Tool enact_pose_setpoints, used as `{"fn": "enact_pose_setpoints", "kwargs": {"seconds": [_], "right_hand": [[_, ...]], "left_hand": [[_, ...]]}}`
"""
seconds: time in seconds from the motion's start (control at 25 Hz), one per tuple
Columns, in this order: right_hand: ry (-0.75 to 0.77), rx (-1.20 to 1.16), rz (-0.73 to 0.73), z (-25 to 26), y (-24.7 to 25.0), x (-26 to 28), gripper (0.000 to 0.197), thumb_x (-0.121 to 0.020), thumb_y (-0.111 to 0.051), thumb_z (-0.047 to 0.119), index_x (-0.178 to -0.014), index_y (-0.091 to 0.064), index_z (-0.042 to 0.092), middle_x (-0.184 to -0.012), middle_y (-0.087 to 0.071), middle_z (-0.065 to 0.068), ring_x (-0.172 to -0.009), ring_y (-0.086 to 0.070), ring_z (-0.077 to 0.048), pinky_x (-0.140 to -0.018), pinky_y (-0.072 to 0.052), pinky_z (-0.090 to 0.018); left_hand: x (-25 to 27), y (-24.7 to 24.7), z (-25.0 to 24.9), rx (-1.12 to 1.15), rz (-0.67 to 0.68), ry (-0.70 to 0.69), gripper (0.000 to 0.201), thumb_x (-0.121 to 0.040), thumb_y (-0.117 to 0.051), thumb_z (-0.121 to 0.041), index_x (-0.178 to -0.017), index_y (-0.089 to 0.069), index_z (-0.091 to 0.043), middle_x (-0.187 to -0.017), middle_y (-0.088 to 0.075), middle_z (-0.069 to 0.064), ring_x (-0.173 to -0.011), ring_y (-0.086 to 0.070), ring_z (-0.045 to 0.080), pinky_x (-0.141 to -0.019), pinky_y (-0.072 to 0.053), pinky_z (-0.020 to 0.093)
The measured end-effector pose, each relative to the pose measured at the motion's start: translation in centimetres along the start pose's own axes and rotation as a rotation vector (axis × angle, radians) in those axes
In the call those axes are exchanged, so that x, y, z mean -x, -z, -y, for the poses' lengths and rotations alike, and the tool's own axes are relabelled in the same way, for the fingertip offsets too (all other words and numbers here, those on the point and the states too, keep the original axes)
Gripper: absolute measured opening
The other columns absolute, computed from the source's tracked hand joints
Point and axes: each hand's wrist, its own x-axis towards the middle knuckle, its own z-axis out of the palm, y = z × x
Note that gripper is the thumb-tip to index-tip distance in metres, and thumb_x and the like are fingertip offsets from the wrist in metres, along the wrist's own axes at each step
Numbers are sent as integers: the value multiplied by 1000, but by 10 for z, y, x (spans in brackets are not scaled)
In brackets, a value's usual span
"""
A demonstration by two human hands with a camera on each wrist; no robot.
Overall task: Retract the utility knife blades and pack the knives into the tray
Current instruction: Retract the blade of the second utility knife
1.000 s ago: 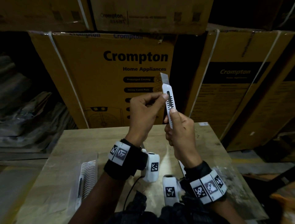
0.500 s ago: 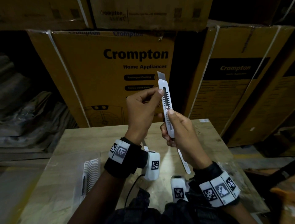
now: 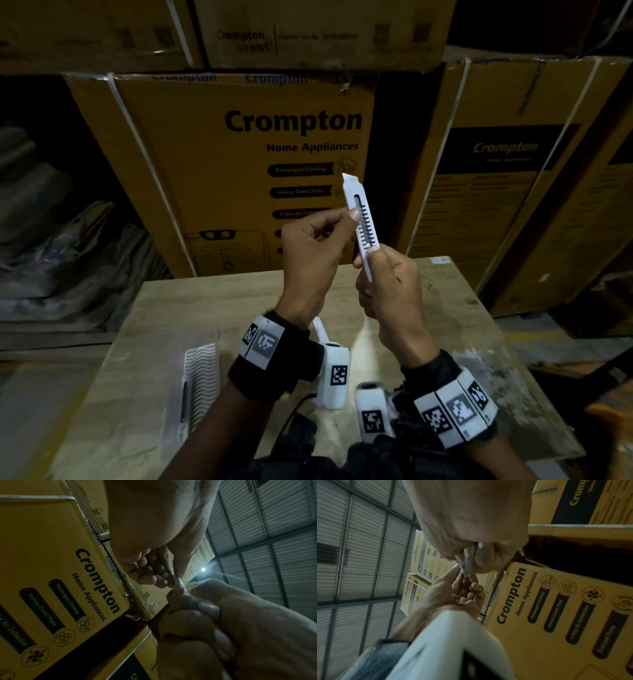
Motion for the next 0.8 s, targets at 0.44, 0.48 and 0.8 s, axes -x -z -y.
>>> {"fn": "enact_pose_setpoints", "kwargs": {"seconds": [0.44, 0.48, 0.8], "right_hand": [[-100, -61, 278, 3, 16, -1, 30, -110, -36, 31, -104, -57, 10, -62, -44, -1, -48, -35, -11, -44, -27, -20], [-105, -47, 271, 4, 17, 0, 29, -110, -35, 31, -101, -56, 12, -61, -42, 2, -48, -34, -10, -44, -27, -19], [-61, -40, 249, 2, 10, -1, 25, -111, -32, 21, -102, -55, 15, -63, -43, 5, -49, -34, -5, -44, -28, -17]], "left_hand": [[-1, -3, -4, 18, 10, -55, 15, -93, -71, -8, -103, -78, 2, -89, -79, 8, -67, -68, -1, -57, -49, 12], [-1, -4, -3, 10, 16, -62, 15, -93, -72, -8, -103, -78, 1, -89, -79, 7, -69, -69, -1, -59, -49, 12], [-3, -7, -7, 1, 4, -73, 13, -94, -71, -9, -102, -79, -3, -83, -78, 1, -69, -70, 3, -56, -51, 15]]}}
